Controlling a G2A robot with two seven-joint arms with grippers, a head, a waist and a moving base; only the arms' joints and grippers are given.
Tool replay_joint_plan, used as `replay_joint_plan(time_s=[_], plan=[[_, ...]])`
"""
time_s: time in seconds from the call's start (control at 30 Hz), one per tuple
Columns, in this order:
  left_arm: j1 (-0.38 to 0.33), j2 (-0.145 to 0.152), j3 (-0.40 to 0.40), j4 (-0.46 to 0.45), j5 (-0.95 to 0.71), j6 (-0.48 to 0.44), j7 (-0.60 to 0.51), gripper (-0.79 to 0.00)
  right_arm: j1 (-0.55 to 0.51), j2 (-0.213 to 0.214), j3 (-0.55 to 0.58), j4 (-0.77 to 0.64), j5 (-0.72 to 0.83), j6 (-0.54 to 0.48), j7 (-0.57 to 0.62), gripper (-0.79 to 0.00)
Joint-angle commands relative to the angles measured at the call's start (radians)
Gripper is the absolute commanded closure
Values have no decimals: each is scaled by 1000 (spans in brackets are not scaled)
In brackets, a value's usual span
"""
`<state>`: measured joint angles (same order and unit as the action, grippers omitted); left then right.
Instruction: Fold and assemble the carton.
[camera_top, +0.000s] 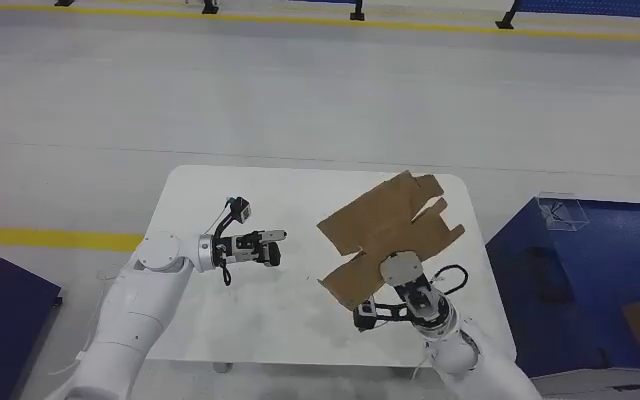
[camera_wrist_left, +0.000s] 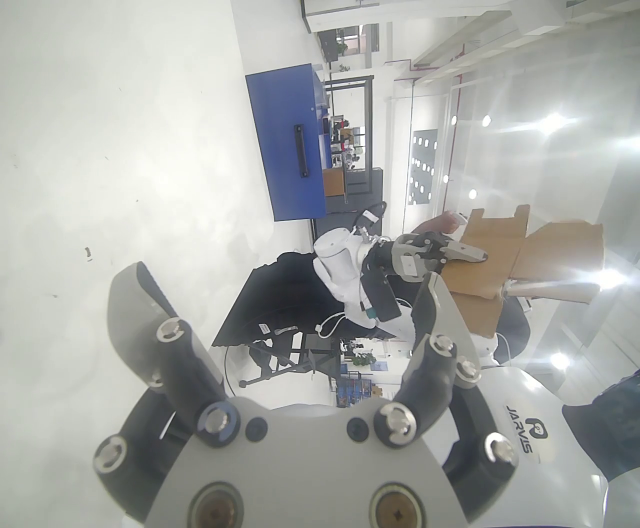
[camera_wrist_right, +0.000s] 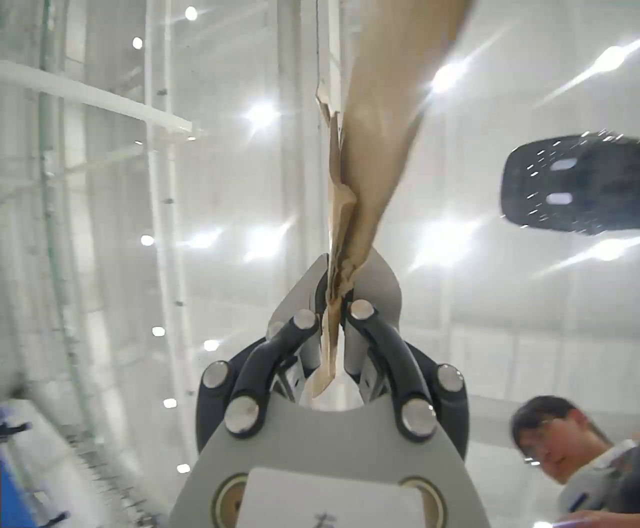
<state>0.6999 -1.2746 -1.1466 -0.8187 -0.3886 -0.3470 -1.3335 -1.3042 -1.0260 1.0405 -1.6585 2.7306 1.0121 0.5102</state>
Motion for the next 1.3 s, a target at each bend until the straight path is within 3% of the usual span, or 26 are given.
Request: replay_joint_plan(time_s=[0.0, 0.1, 0.17, 0.23, 0.27, 0.3, 0.37, 0.43, 0.53, 0.73, 0.9, 1.27], plan=[[0, 0, 0, 0, 0, 0, 0, -785, 16, 14, 1, 6, 185, 0, -106, 0], [0, 0, 0, 0, 0, 0, 0, -785, 34, 24, 79, 18, 115, 0, -128, 0], [0, 0, 0, 0, 0, 0, 0, -785, 50, 22, 187, 11, -162, -1, -42, 0], [0, 0, 0, 0, 0, 0, 0, -785, 40, 12, 257, -14, -452, -84, 123, 0], [0, 0, 0, 0, 0, 0, 0, -785, 23, 2, 267, -28, -650, -168, 286, 0], [0, 0, 0, 0, 0, 0, 0, -785, 19, -1, 270, -30, -748, -221, 365, 0], [0, 0, 0, 0, 0, 0, 0, -785, 16, -7, 275, 0, -1058, -446, 609, 0], [0, 0, 0, 0, 0, 0, 0, -785, 28, -8, 285, 42, -1289, -678, 744, 0], [0, 0, 0, 0, 0, 0, 0, -785, 41, -12, 296, 82, -1489, -961, 824, 0], [0, 0, 0, 0, 0, 0, 0, -785, 28, -17, 327, 80, -1770, -1374, 793, 0], [0, 0, 0, 0, 0, 0, 0, -785, -23, -21, 359, 19, -2048, -1678, 644, 0], [0, 0, 0, 0, 0, 0, 0, -785, -38, -23, 349, 8, -2050, -1701, 621, 0]])
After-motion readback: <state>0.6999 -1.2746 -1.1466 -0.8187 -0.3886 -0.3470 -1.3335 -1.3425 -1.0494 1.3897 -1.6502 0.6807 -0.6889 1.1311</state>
